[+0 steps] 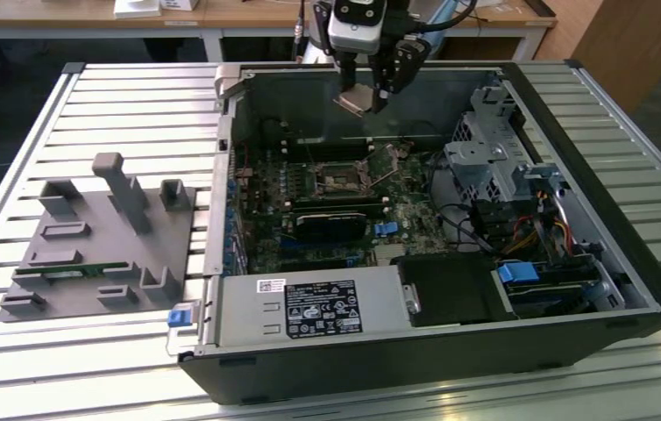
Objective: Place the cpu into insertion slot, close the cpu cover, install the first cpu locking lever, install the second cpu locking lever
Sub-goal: 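Place the cpu into insertion slot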
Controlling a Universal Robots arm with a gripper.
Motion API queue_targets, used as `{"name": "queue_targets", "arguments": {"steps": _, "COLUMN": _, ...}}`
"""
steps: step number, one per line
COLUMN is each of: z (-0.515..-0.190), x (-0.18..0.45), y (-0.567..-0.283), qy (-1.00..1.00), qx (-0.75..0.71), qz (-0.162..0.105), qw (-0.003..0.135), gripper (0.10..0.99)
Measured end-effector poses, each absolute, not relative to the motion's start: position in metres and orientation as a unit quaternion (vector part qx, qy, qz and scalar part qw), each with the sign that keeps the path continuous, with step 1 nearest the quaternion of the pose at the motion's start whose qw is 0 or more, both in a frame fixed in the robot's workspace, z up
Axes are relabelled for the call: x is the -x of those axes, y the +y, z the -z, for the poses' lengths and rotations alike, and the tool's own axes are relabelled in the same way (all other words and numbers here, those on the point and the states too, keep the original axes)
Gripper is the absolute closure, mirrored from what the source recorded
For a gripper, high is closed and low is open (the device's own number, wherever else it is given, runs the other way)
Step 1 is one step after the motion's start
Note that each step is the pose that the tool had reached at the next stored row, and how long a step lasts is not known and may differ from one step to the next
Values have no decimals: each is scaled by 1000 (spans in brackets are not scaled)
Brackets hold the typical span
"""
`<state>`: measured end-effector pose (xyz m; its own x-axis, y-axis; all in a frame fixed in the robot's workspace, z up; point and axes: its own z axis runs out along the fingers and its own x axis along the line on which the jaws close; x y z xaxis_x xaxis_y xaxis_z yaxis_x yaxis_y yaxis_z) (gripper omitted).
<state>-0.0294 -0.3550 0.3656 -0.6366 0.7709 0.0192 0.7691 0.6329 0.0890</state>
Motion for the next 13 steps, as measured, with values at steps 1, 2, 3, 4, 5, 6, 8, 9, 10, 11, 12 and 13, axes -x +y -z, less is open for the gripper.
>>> {"name": "queue_targets", "arguments": {"steps": 1, "z": -366, "x": 29, "y": -355, "qy": 903, "qx": -428, "qz": -44, "qw": 10, "gripper": 545}}
{"name": "queue_targets", "arguments": {"steps": 2, "z": -366, "x": 29, "y": -355, "qy": 902, "qx": -430, "qz": -44, "qw": 10, "gripper": 545}}
{"name": "queue_targets", "arguments": {"steps": 3, "z": -366, "x": 29, "y": -355, "qy": 901, "qx": -432, "qz": -44, "qw": 11, "gripper": 545}}
{"name": "queue_targets", "arguments": {"steps": 4, "z": -365, "x": 29, "y": -355, "qy": 900, "qx": -433, "qz": -44, "qw": 11, "gripper": 545}}
{"name": "queue_targets", "arguments": {"steps": 5, "z": -365, "x": 29, "y": -355, "qy": 899, "qx": -435, "qz": -44, "qw": 11, "gripper": 545}}
{"name": "queue_targets", "arguments": {"steps": 6, "z": -365, "x": 29, "y": -355, "qy": 898, "qx": -437, "qz": -44, "qw": 11, "gripper": 545}}
{"name": "queue_targets", "arguments": {"steps": 8, "z": -365, "x": 29, "y": -355, "qy": 897, "qx": -440, "qz": -44, "qw": 11, "gripper": 545}}
{"name": "queue_targets", "arguments": {"steps": 9, "z": -365, "x": 29, "y": -355, "qy": 896, "qx": -442, "qz": -44, "qw": 11, "gripper": 545}}
{"name": "queue_targets", "arguments": {"steps": 10, "z": -365, "x": 29, "y": -355, "qy": 894, "qx": -445, "qz": -44, "qw": 11, "gripper": 545}}
{"name": "queue_targets", "arguments": {"steps": 11, "z": -365, "x": 29, "y": -355, "qy": 893, "qx": -447, "qz": -44, "qw": 11, "gripper": 545}}
{"name": "queue_targets", "arguments": {"steps": 12, "z": -365, "x": 30, "y": -355, "qy": 892, "qx": -450, "qz": -44, "qw": 11, "gripper": 545}}
{"name": "queue_targets", "arguments": {"steps": 13, "z": -365, "x": 30, "y": -355, "qy": 890, "qx": -453, "qz": -44, "qw": 12, "gripper": 545}}
